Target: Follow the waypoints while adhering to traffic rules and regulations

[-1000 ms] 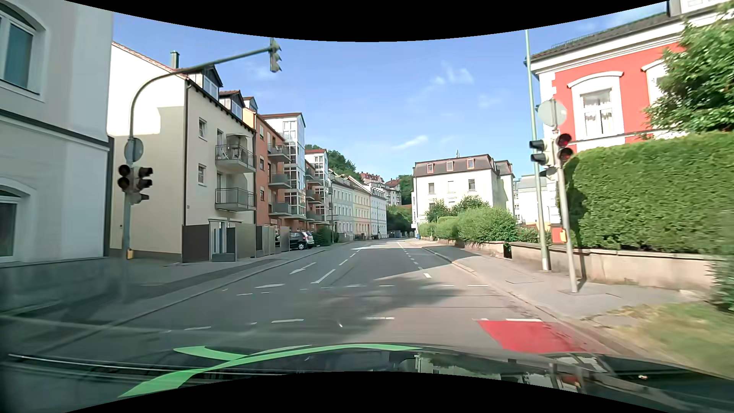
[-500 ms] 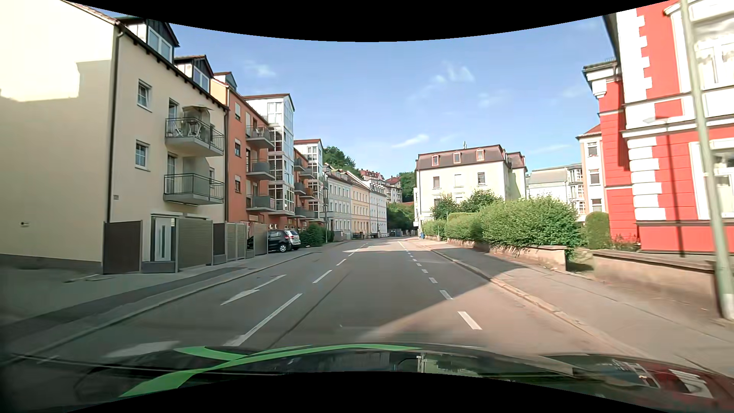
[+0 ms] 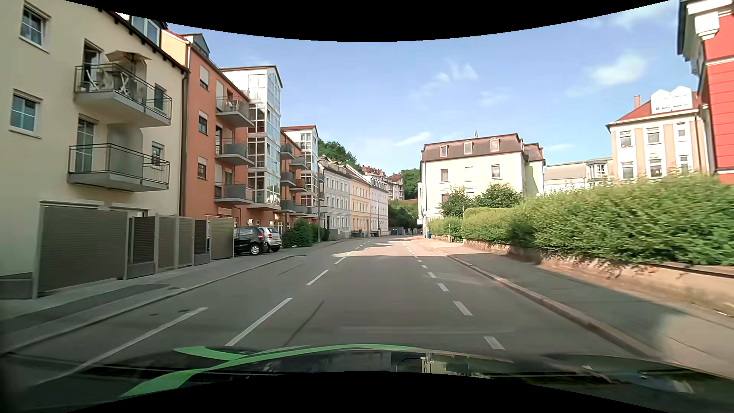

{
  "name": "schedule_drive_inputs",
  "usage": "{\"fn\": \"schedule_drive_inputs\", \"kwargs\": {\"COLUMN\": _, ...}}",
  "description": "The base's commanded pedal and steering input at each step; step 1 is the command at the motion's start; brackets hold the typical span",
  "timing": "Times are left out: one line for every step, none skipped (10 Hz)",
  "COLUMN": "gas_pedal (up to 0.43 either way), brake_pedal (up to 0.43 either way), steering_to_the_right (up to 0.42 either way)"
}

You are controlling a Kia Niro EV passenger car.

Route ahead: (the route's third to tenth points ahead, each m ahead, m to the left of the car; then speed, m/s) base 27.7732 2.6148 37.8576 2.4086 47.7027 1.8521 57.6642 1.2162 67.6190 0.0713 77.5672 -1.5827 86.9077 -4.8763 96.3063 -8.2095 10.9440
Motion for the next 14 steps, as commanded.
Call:
{"fn": "schedule_drive_inputs", "kwargs": {"gas_pedal": 0.228, "brake_pedal": 0.000, "steering_to_the_right": -0.005}}
{"fn": "schedule_drive_inputs", "kwargs": {"gas_pedal": 0.228, "brake_pedal": 0.000, "steering_to_the_right": -0.004}}
{"fn": "schedule_drive_inputs", "kwargs": {"gas_pedal": 0.228, "brake_pedal": 0.000, "steering_to_the_right": -0.004}}
{"fn": "schedule_drive_inputs", "kwargs": {"gas_pedal": 0.228, "brake_pedal": 0.000, "steering_to_the_right": -0.004}}
{"fn": "schedule_drive_inputs", "kwargs": {"gas_pedal": 0.228, "brake_pedal": 0.000, "steering_to_the_right": -0.004}}
{"fn": "schedule_drive_inputs", "kwargs": {"gas_pedal": 0.228, "brake_pedal": 0.000, "steering_to_the_right": -0.005}}
{"fn": "schedule_drive_inputs", "kwargs": {"gas_pedal": 0.228, "brake_pedal": 0.000, "steering_to_the_right": -0.006}}
{"fn": "schedule_drive_inputs", "kwargs": {"gas_pedal": 0.228, "brake_pedal": 0.000, "steering_to_the_right": -0.006}}
{"fn": "schedule_drive_inputs", "kwargs": {"gas_pedal": 0.228, "brake_pedal": 0.000, "steering_to_the_right": -0.006}}
{"fn": "schedule_drive_inputs", "kwargs": {"gas_pedal": 0.228, "brake_pedal": 0.000, "steering_to_the_right": -0.006}}
{"fn": "schedule_drive_inputs", "kwargs": {"gas_pedal": 0.220, "brake_pedal": 0.000, "steering_to_the_right": -0.006}}
{"fn": "schedule_drive_inputs", "kwargs": {"gas_pedal": 0.197, "brake_pedal": 0.000, "steering_to_the_right": -0.004}}
{"fn": "schedule_drive_inputs", "kwargs": {"gas_pedal": 0.169, "brake_pedal": 0.000, "steering_to_the_right": -0.003}}
{"fn": "schedule_drive_inputs", "kwargs": {"gas_pedal": 0.138, "brake_pedal": 0.000, "steering_to_the_right": -0.003}}
